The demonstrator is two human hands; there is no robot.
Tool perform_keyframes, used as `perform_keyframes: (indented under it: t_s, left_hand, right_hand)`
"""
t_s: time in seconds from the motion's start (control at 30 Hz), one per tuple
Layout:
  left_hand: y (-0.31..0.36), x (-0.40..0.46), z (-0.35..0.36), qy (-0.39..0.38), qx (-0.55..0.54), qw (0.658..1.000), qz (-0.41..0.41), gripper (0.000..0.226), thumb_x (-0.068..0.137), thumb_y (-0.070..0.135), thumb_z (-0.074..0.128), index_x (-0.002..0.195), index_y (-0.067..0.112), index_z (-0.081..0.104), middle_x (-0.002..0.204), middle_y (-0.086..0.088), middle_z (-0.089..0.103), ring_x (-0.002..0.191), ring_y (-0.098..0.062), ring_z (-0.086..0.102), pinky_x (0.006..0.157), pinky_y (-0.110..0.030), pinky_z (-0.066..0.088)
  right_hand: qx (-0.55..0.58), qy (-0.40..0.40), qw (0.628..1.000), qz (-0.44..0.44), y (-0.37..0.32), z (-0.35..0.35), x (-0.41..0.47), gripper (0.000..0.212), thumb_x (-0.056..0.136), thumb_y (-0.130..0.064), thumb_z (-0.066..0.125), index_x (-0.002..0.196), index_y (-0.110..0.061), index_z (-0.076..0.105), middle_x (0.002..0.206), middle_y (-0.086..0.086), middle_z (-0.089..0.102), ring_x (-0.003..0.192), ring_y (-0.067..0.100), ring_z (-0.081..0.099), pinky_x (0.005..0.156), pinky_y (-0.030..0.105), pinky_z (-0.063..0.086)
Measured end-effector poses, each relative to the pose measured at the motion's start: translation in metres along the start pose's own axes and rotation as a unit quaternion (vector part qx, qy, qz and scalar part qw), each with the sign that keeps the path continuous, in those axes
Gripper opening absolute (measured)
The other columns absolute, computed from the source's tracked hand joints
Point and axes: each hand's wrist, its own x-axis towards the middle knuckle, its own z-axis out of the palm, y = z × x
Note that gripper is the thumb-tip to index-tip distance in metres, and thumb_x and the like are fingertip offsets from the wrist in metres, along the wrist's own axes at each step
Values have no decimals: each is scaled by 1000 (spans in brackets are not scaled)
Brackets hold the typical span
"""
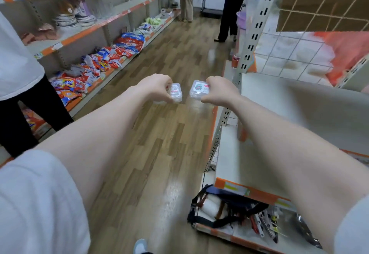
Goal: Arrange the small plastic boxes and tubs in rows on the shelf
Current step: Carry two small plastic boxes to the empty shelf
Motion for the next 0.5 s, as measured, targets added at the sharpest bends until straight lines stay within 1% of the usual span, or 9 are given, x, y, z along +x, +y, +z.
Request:
perform_keyframes:
  t_s: [0.07,0.17,0.23,0.37,0.5]
  left_hand:
    - [-28,15,-2,-10,7,1000,9,45,69,40,71,107,21,56,99,4,59,90,-19,56,70,-33,49]
    - [-66,37,-8,-32,20,999,24,46,70,38,71,109,18,56,100,1,59,91,-20,57,75,-36,51]
    - [-84,49,-14,-41,26,998,39,47,71,37,71,110,16,56,103,0,60,93,-21,57,77,-37,51]
    - [-112,71,-18,-56,29,997,54,48,72,35,71,113,15,56,105,-1,60,94,-21,57,76,-36,50]
    - [-131,101,-17,-67,22,995,64,48,72,34,72,113,15,55,106,-1,59,94,-21,57,75,-36,51]
  right_hand:
    - [-17,-16,1000,20,-17,15,21,30,71,-32,64,86,-13,48,82,1,48,74,22,49,48,27,28]
    - [-21,-24,998,46,-35,32,49,31,72,-33,65,89,-14,47,86,2,49,75,22,48,49,27,27]
    - [-23,-21,998,62,-46,39,64,33,73,-35,66,92,-14,49,88,3,50,78,22,49,52,27,30]
    - [-38,-35,995,83,-63,50,89,32,73,-36,66,90,-15,48,88,3,50,77,22,49,54,27,31]
    - [-48,-30,994,93,-70,55,119,35,74,-40,66,91,-16,48,88,2,51,78,22,51,59,29,35]
